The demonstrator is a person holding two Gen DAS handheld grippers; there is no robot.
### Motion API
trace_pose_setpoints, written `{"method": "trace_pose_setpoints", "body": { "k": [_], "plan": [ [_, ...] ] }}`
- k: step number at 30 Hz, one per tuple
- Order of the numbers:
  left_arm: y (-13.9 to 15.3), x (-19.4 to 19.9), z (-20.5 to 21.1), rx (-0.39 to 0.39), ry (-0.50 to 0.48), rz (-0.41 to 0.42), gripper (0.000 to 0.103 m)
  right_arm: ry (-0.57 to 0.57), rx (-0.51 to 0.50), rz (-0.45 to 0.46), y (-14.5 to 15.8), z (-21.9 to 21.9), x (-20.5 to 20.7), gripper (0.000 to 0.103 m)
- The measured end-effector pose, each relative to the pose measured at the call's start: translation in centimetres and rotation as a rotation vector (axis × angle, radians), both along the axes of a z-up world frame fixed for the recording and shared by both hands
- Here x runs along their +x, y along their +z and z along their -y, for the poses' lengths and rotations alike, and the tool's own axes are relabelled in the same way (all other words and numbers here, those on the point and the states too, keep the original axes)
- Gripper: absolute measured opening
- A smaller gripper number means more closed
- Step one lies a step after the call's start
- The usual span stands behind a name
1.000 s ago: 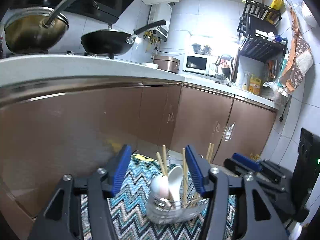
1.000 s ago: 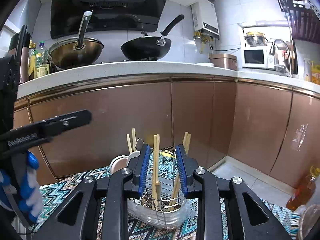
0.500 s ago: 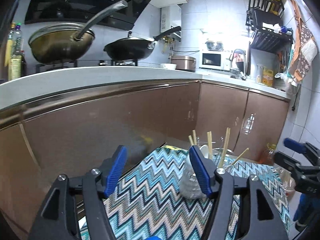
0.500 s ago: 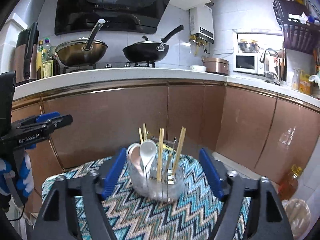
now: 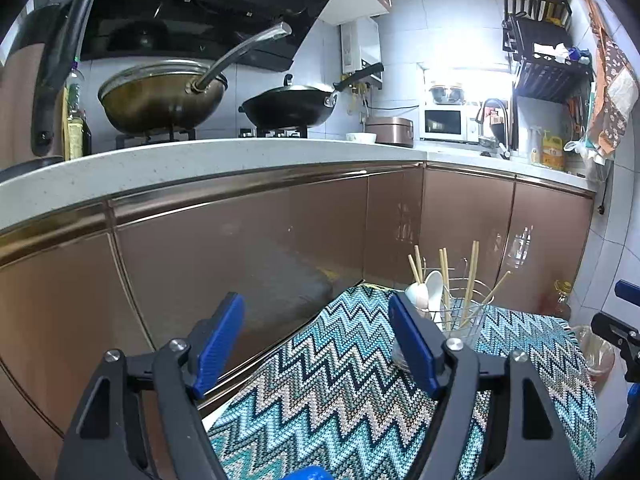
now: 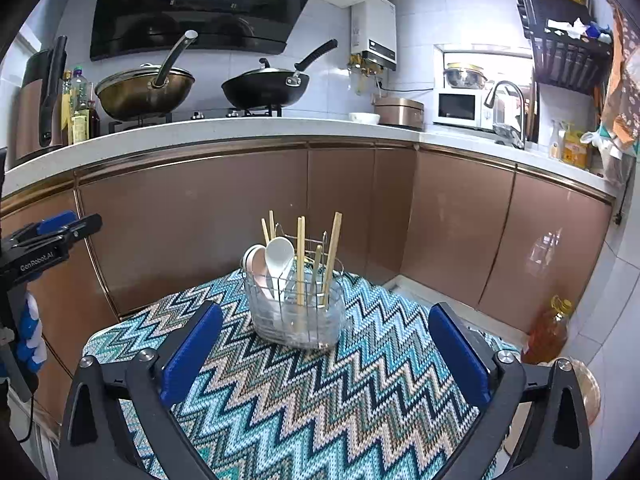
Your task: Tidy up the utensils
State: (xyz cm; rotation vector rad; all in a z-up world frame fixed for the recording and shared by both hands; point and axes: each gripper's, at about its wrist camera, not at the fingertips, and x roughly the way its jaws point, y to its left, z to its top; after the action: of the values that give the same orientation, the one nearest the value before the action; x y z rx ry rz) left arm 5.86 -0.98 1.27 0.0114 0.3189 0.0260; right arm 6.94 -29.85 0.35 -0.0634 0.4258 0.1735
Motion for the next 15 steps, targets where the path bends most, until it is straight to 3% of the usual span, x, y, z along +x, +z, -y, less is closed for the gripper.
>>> {"method": "trace_pose_setpoints", "body": {
  "k": [15],
  "plan": [
    [1.2,-2.5,0.0,0.043,0.034,0.036,0.074,-0.059,-0.008,0.008,0.6,0.5,-3.0,0.103]
  ]
}}
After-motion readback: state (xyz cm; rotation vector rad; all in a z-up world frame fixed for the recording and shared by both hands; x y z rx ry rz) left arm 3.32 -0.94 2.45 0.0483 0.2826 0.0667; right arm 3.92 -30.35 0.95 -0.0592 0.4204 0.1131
